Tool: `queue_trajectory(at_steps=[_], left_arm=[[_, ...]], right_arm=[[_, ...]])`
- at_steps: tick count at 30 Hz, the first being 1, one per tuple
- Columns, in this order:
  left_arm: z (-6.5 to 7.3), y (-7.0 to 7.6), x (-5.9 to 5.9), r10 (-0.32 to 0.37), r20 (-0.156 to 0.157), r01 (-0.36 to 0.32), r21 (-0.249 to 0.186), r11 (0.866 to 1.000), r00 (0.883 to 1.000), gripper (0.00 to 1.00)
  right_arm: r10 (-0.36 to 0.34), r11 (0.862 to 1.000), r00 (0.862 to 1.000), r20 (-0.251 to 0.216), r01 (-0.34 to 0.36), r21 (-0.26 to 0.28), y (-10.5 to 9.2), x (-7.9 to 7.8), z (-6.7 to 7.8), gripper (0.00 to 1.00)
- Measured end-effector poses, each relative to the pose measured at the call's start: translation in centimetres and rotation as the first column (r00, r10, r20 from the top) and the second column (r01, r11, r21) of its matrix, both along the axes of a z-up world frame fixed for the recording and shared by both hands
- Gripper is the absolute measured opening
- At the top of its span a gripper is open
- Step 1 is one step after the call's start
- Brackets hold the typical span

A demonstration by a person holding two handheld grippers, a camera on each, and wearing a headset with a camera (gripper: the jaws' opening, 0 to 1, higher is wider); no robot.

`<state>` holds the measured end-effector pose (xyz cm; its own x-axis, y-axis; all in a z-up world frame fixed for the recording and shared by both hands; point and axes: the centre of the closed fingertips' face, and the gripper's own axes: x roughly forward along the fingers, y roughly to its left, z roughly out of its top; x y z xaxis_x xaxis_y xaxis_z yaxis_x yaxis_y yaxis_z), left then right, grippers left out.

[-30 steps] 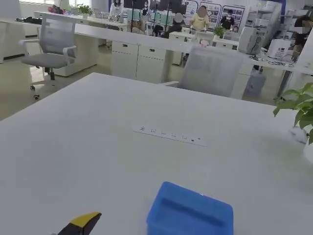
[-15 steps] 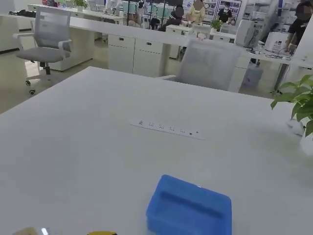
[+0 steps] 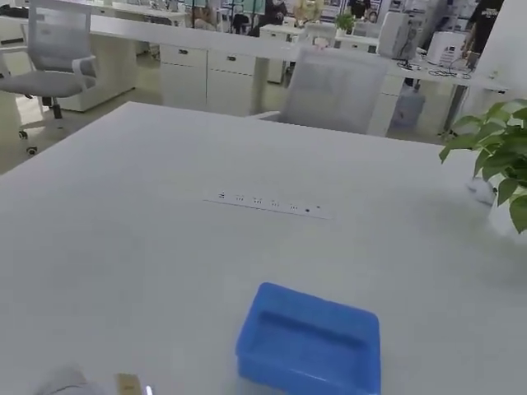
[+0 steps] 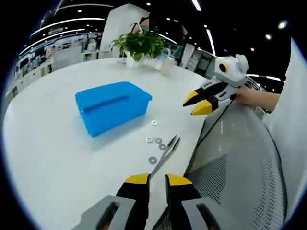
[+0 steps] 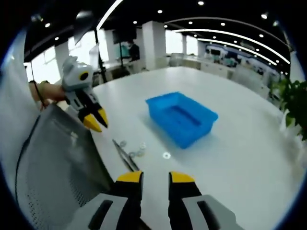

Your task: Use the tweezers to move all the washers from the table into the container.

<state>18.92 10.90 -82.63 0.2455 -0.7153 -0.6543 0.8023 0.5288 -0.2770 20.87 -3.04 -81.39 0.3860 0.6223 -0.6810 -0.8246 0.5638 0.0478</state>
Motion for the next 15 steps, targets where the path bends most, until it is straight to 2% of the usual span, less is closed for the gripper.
queue_trajectory(at_steps=[1,2,3,6,8,10,12,13,15], left_arm=[[-0.3,-0.1,0.0,-0.026,-0.009,0.026,0.013,1.0,1.0,0.09],[-0.7,0.0,0.0,-0.053,-0.006,0.054,0.046,0.997,0.999,0.1],[-1.1,0.0,0.2,-0.084,0.019,0.082,0.088,0.993,0.996,0.11],[-1.9,0.0,0.1,-0.147,0.028,0.14,0.16,0.977,0.989,0.09],[-2.6,0.2,0.1,-0.205,0.044,0.19,0.224,0.956,0.978,0.08],[-3.1,0.3,0.2,-0.258,0.074,0.228,0.281,0.932,0.963,0.06],[-3.4,0.2,0.2,-0.291,0.087,0.252,0.31,0.917,0.953,0.04],[-3.4,0.0,0.2,-0.292,0.089,0.253,0.303,0.919,0.952,0.04],[-3.4,-0.2,0.2,-0.312,0.092,0.271,0.308,0.912,0.946,0.01]], right_arm=[[0.034,0.999,0.999,-0.011,-0.034,-0.014,0.5,-0.3,-0.4,0.15],[0.06,0.998,0.998,-0.011,-0.06,-0.033,0.8,-0.5,-0.6,0.14],[0.079,0.996,0.997,-0.013,-0.079,-0.045,1.1,-0.6,-0.9,0.14],[0.129,0.991,0.991,-0.042,-0.131,-0.04,2.4,-1.1,-1.6,0.14],[0.168,0.984,0.985,-0.045,-0.17,-0.058,3.0,-1.4,-2.0,0.14],[0.2,0.976,0.979,-0.049,-0.204,-0.08,3.4,-1.6,-2.4,0.14],[0.259,0.958,0.965,-0.044,-0.263,-0.117,3.7,-1.8,-2.9,0.14],[0.273,0.953,0.961,-0.042,-0.277,-0.127,3.8,-1.8,-3.0,0.14],[0.285,0.948,0.957,-0.047,-0.289,-0.13,4.2,-1.7,-3.3,0.14]])
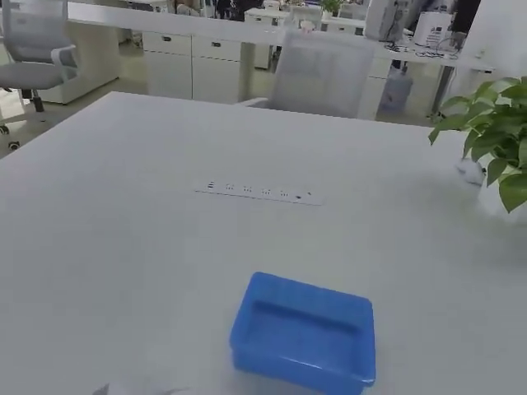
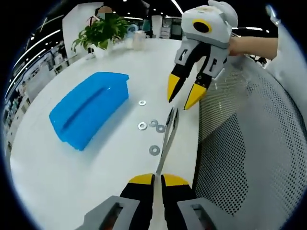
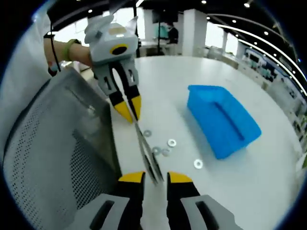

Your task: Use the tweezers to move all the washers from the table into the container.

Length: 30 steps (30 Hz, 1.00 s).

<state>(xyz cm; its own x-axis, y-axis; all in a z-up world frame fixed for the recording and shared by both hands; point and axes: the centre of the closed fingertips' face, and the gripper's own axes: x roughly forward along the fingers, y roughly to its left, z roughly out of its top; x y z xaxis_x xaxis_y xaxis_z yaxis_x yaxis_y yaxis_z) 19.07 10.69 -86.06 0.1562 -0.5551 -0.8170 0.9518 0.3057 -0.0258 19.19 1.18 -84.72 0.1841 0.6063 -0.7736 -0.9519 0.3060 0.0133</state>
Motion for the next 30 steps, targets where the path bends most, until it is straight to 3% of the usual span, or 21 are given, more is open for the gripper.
queue_trajectory(at_steps=[3,7,14,20,23,30], left_arm=[[0.1,-0.2,0.3,-0.029,0.027,0.029,0.01,1.0,0.999,0.0],[-0.2,-0.4,0.4,-0.041,0.01,0.041,0.011,0.999,0.999,0.0],[0.0,-0.4,0.3,-0.103,0.024,0.103,0.027,0.994,0.994,0.0],[1.7,-0.6,-0.1,-0.143,0.06,0.143,0.005,0.99,0.988,0.0],[3.0,-0.9,-0.5,-0.151,0.061,0.153,-0.035,0.988,0.987,0.0],[6.0,-1.1,-1.3,-0.195,0.098,0.199,-0.04,0.979,0.976,0.0]], right_arm=[[0.022,1.0,1.0,0.003,-0.022,-0.003,0.2,0.2,-0.2,0.14],[0.048,0.999,0.999,-0.002,-0.048,-0.011,0.3,0.4,-0.6,0.13],[0.098,0.995,0.995,-0.009,-0.098,-0.024,0.5,0.1,-1.2,0.11],[0.121,0.992,0.993,0.005,-0.12,-0.024,0.7,-0.1,-1.3,0.1],[0.139,0.99,0.99,0.019,-0.139,-0.03,0.8,-0.1,-1.3,0.09],[0.196,0.981,0.98,0.041,-0.195,-0.023,2.0,-0.8,-0.8,0.07]])
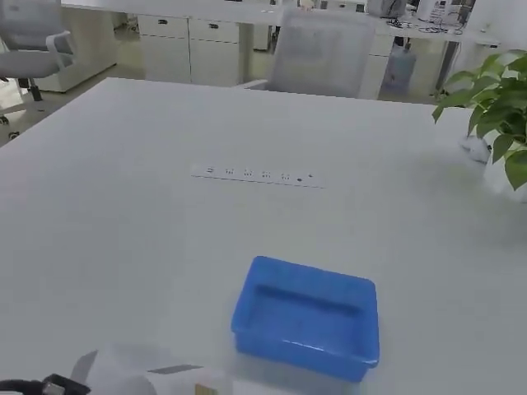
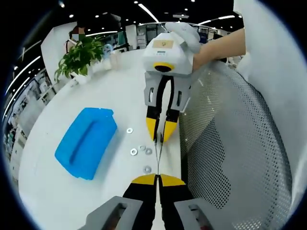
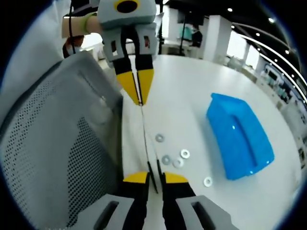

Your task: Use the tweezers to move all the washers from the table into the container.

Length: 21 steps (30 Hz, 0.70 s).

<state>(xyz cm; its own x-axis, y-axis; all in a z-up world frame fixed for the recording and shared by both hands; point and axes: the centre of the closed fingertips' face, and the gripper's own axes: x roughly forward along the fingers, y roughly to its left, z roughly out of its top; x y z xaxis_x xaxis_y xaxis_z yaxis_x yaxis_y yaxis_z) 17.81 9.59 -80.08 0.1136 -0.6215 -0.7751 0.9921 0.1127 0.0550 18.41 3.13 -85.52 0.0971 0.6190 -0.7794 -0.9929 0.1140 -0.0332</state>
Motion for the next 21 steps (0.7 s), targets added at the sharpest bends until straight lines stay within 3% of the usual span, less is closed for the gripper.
queue_trajectory(at_steps=[3,14,21], left_arm=[[1.3,-0.1,-0.2,-0.008,0.009,0.008,-0.011,1.0,1.0,0.0],[4.7,-0.4,-1.5,0.017,-0.012,-0.018,-0.042,0.999,1.0,0.0],[5.1,-1.5,-3.1,0.019,-0.017,-0.02,-0.057,0.998,1.0,0.0]], right_arm=[[0.026,1.0,1.0,0.005,-0.026,0.008,0.6,-0.4,0.2,0.06],[0.084,0.994,0.996,-0.009,-0.083,0.068,4.0,-1.1,0.8,0.06],[0.086,0.992,0.996,-0.004,-0.085,0.092,5.2,-1.1,0.7,0.07]])
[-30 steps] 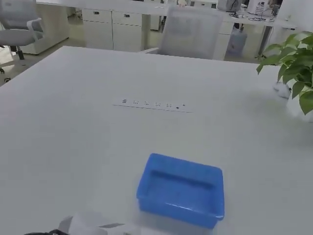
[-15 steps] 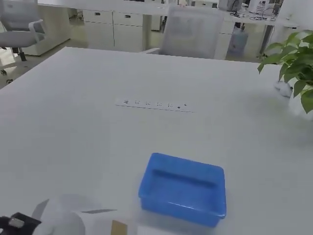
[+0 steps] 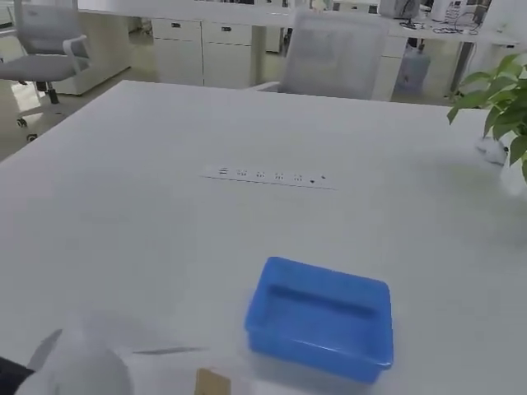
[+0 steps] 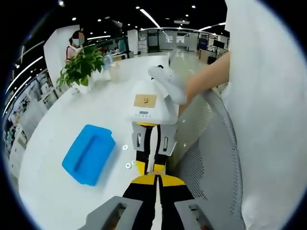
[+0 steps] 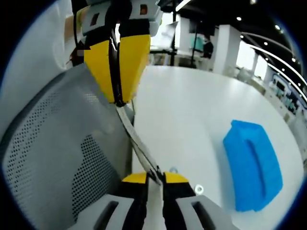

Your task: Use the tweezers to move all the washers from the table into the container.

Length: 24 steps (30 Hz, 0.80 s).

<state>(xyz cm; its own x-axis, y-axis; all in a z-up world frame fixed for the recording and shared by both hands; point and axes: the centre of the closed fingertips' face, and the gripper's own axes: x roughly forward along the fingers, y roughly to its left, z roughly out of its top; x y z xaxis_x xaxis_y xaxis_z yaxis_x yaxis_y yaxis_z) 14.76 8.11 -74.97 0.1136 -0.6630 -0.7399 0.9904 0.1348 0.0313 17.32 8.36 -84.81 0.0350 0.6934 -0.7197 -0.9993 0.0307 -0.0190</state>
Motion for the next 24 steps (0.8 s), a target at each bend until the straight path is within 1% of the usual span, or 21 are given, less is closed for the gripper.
queue_trajectory(at_steps=[4,7,10,13,17,20,21,22,24], left_arm=[[-0.1,0.0,-0.2,0.014,-0.003,-0.014,-0.001,1.0,1.0,0.0],[0.0,0.1,0.0,0.014,0.014,-0.014,0.007,1.0,1.0,0.0],[0.3,0.0,0.5,0.017,0.026,-0.017,0.007,1.0,1.0,0.0],[0.7,0.0,1.3,0.022,0.043,-0.022,0.003,1.0,0.999,0.0],[1.0,0.2,2.4,0.032,0.063,-0.032,0.007,0.999,0.997,0.0],[0.7,0.5,3.7,0.044,0.078,-0.046,0.022,0.999,0.996,0.0],[0.6,0.6,3.9,0.047,0.076,-0.05,0.029,0.998,0.996,0.0],[0.7,0.6,4.4,0.054,0.072,-0.055,0.012,0.998,0.996,0.0],[0.7,0.6,4.8,0.063,0.062,-0.063,0.003,0.998,0.996,0.0]], right_arm=[[-0.017,1.0,1.0,0.009,0.017,0.017,0.2,0.1,0.0,0.08],[-0.031,0.999,0.999,0.007,0.031,0.03,0.4,0.2,0.1,0.08],[-0.047,0.998,0.999,0.01,0.046,0.041,0.6,0.5,0.2,0.08],[-0.06,0.997,0.998,0.012,0.059,0.055,0.9,1.0,0.5,0.08],[-0.08,0.994,0.997,0.009,0.079,0.07,1.3,1.7,0.7,0.08],[-0.099,0.992,0.995,-0.024,0.1,0.081,1.6,1.9,0.5,0.07],[-0.105,0.991,0.993,-0.046,0.109,0.077,1.6,1.9,0.2,0.07],[-0.114,0.99,0.993,-0.041,0.117,0.082,1.6,2.1,0.2,0.06],[-0.126,0.988,0.991,-0.053,0.13,0.089,1.7,2.4,0.3,0.06]])
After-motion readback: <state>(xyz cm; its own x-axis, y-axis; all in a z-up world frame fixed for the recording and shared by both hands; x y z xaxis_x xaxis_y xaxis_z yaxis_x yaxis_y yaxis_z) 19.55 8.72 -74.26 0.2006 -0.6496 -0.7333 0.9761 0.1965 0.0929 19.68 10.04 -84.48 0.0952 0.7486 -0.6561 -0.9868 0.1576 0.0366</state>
